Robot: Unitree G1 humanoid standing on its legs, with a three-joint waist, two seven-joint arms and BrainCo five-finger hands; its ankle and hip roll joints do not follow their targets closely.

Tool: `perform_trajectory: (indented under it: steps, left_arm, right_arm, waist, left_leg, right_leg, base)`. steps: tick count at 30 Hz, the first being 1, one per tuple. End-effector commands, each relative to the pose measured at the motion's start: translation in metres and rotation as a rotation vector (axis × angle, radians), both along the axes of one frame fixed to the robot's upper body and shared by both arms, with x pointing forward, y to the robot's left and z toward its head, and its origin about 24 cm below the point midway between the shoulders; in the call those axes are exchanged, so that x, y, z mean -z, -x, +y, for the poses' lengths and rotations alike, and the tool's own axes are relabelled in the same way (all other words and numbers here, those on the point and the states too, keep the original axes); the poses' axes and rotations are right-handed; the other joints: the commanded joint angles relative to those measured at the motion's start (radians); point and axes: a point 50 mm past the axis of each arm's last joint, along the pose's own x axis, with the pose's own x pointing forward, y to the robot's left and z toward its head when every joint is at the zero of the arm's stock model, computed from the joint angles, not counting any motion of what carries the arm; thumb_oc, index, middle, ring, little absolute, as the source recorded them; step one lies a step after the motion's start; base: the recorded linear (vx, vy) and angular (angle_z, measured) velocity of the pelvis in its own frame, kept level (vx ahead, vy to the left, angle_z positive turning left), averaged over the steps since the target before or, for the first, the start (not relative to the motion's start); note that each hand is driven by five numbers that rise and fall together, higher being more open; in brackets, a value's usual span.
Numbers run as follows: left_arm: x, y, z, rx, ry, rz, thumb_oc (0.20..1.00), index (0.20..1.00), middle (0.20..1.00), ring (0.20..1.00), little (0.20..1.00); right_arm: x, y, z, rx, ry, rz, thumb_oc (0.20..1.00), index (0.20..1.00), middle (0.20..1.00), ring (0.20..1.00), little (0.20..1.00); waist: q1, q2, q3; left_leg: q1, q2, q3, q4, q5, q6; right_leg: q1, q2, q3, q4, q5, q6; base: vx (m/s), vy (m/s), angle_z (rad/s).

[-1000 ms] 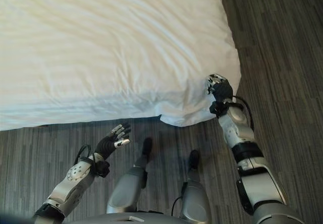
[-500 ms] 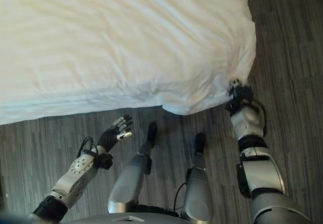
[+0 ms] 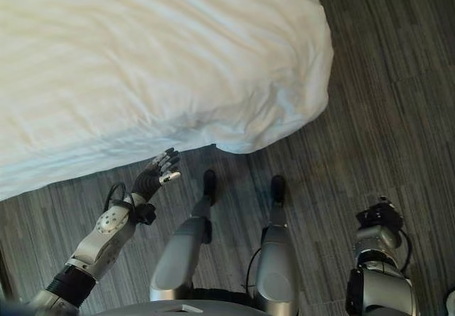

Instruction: Making the bed.

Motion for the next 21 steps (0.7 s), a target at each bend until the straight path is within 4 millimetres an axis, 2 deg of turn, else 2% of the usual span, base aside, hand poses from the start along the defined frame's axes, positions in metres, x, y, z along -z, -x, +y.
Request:
perform_trajectory:
  steps: [1,5,7,8,9,13,17,18,21]
  left_arm:
    - [-0.011,0.0,-0.008,0.001,0.053,-0.086,1.0,1.0,1.0,1.0,1.0]
    - [-0.011,0.001,-0.017,0.047,0.047,-0.09,1.0,1.0,1.0,1.0,1.0]
    - [-0.009,0.003,-0.019,0.065,0.045,-0.08,1.0,1.0,1.0,1.0,1.0]
    - [-0.01,0.003,-0.019,0.062,0.046,-0.082,1.0,1.0,1.0,1.0,1.0]
    - [-0.008,0.006,-0.018,0.074,0.041,-0.074,1.0,1.0,1.0,1.0,1.0]
    - [-0.006,0.009,-0.013,0.08,0.026,-0.061,1.0,1.0,1.0,1.0,1.0]
    - [-0.001,0.013,-0.014,0.101,0.03,-0.032,1.0,1.0,1.0,1.0,1.0]
    - [0.0,0.014,-0.015,0.112,0.024,-0.027,1.0,1.0,1.0,1.0,1.0]
    - [0.0,0.014,-0.016,0.125,0.015,-0.022,1.0,1.0,1.0,1.0,1.0]
  right_arm:
    - [-0.08,-0.037,0.012,-0.163,0.357,-0.2,0.2,0.2,0.2,0.2,0.2]
    - [-0.146,-0.069,0.043,-0.277,0.525,-0.43,0.2,0.2,0.2,0.2,0.2]
    - [-0.177,-0.084,0.058,-0.334,0.63,-0.468,0.2,0.2,0.2,0.2,0.2]
    - [-0.178,-0.085,0.059,-0.336,0.633,-0.469,0.2,0.2,0.2,0.2,0.2]
    - [-0.199,-0.095,0.069,-0.375,0.711,-0.478,0.2,0.2,0.2,0.2,0.2]
    - [-0.249,-0.116,0.083,-0.416,0.823,-0.506,0.2,0.2,0.2,0.2,0.2]
    - [-0.288,-0.135,0.077,-0.4,0.783,-0.509,0.2,0.2,0.2,0.2,0.2]
    - [-0.293,-0.138,0.077,-0.406,0.776,-0.496,0.2,0.2,0.2,0.2,0.2]
    - [-0.314,-0.146,0.089,-0.466,0.786,-0.506,0.2,0.2,0.2,0.2,0.2]
  waist:
    - [0.0,-0.037,-0.051]
    - [0.011,-0.038,-0.06]
    - [0.023,-0.033,-0.066]
    - [0.021,-0.033,-0.064]
    - [0.035,-0.028,-0.067]
    - [0.064,-0.013,-0.068]
    - [0.094,0.008,-0.067]
    - [0.103,0.01,-0.068]
    - [0.117,0.011,-0.066]
  left_leg:
    - [0.002,-0.042,-0.003,0.007,-0.027,0.018]
    - [0.005,-0.046,0.0,0.006,-0.029,0.016]
    - [0.004,-0.048,0.002,0.006,-0.028,0.016]
    - [0.004,-0.048,0.003,0.006,-0.028,0.016]
    - [0.007,-0.049,0.003,0.006,-0.032,0.016]
    - [-0.01,-0.054,-0.004,0.005,-0.02,0.013]
    - [-0.028,-0.061,-0.012,0.005,-0.015,0.009]
    - [-0.03,-0.062,-0.013,0.005,-0.014,0.008]
    - [-0.04,-0.062,-0.014,0.005,-0.01,0.007]
  right_leg:
    - [-0.049,0.044,0.013,0.043,0.007,-0.027]
    - [-0.046,0.039,0.016,0.035,0.013,-0.025]
    - [-0.046,0.039,0.018,0.03,0.016,-0.024]
    - [-0.047,0.039,0.019,0.03,0.016,-0.024]
    - [-0.043,0.038,0.02,0.03,0.013,-0.024]
    - [-0.054,0.034,0.014,0.025,0.023,-0.023]
    - [-0.065,0.027,0.002,0.023,0.031,-0.02]
    - [-0.067,0.027,0.0,0.023,0.031,-0.02]
    - [-0.076,0.028,-0.004,0.025,0.034,-0.019]
  base:
    - [-0.03,-0.002,-0.17]
    - [-0.01,0.004,-0.13]
    - [0.0,0.0,0.0]
    - [0.0,0.0,0.0]
    - [0.0,0.0,0.0]
    - [-0.02,-0.005,-0.01]
    - [-0.01,-0.009,0.06]
    - [-0.01,0.006,0.11]
    - [0.0,-0.011,0.07]
